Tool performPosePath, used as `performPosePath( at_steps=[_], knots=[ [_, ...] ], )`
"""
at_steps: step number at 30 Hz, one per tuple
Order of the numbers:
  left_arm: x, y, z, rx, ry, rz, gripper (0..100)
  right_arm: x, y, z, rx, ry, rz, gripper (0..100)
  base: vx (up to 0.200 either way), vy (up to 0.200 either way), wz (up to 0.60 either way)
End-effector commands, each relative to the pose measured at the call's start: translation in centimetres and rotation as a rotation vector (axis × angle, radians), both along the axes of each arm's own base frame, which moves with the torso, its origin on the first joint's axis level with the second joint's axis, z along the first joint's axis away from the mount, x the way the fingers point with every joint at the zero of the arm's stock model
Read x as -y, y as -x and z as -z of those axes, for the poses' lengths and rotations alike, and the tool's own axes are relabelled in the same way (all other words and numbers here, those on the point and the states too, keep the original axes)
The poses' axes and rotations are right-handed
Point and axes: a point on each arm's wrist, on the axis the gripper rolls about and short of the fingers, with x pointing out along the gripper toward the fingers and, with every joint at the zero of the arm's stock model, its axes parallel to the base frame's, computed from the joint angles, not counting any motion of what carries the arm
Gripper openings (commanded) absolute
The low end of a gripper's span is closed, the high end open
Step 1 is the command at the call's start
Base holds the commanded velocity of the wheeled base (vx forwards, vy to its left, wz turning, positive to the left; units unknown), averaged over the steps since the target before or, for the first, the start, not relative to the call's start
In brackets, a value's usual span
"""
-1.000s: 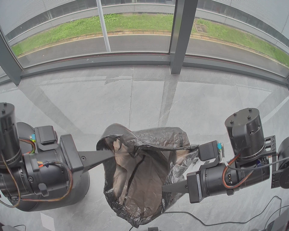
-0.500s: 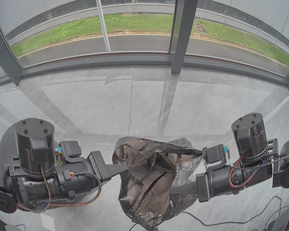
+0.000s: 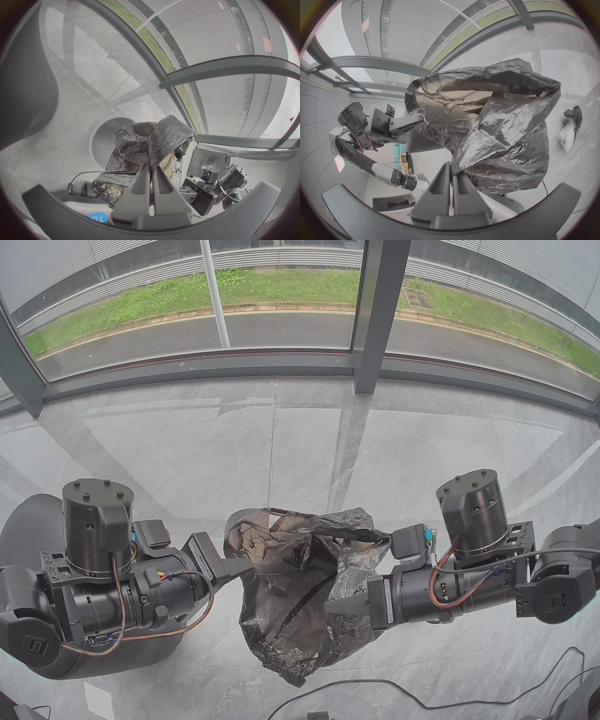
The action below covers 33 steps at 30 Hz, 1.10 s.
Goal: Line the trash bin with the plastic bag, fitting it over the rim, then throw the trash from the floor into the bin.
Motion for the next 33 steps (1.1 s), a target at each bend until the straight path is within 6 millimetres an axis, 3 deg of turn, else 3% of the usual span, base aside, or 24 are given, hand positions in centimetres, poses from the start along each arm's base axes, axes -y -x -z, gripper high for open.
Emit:
performPosePath(
  at_steps=[1, 9, 14, 23, 33],
  knots=[
    [-1.0, -1.2, 0.7, -0.011, -0.028, -0.053, 0, -1.7, -1.9, 1.7, -0.007, 0.035, -0.013, 0, 0.0, 0.0, 0.0],
    [-1.6, -3.6, 1.7, -0.03, -0.066, -0.11, 0, -2.7, -4.2, 1.6, 0.027, 0.025, -0.002, 0, 0.0, 0.0, 0.0],
    [-1.2, -4.0, 2.4, -0.053, -0.071, -0.092, 0, -2.3, -3.8, 2.2, 0.009, 0.044, -0.004, 0, 0.0, 0.0, 0.0],
    [-0.6, -5.2, 4.7, -0.07, -0.142, -0.061, 0, 1.1, -2.5, 5.7, -0.016, 0.174, -0.019, 0, 0.0, 0.0, 0.0],
    [-0.2, -6.1, 5.6, -0.052, -0.185, -0.048, 0, 3.7, -3.5, 6.9, 0.085, 0.219, -0.014, 0, 0.0, 0.0, 0.0]
  ],
)
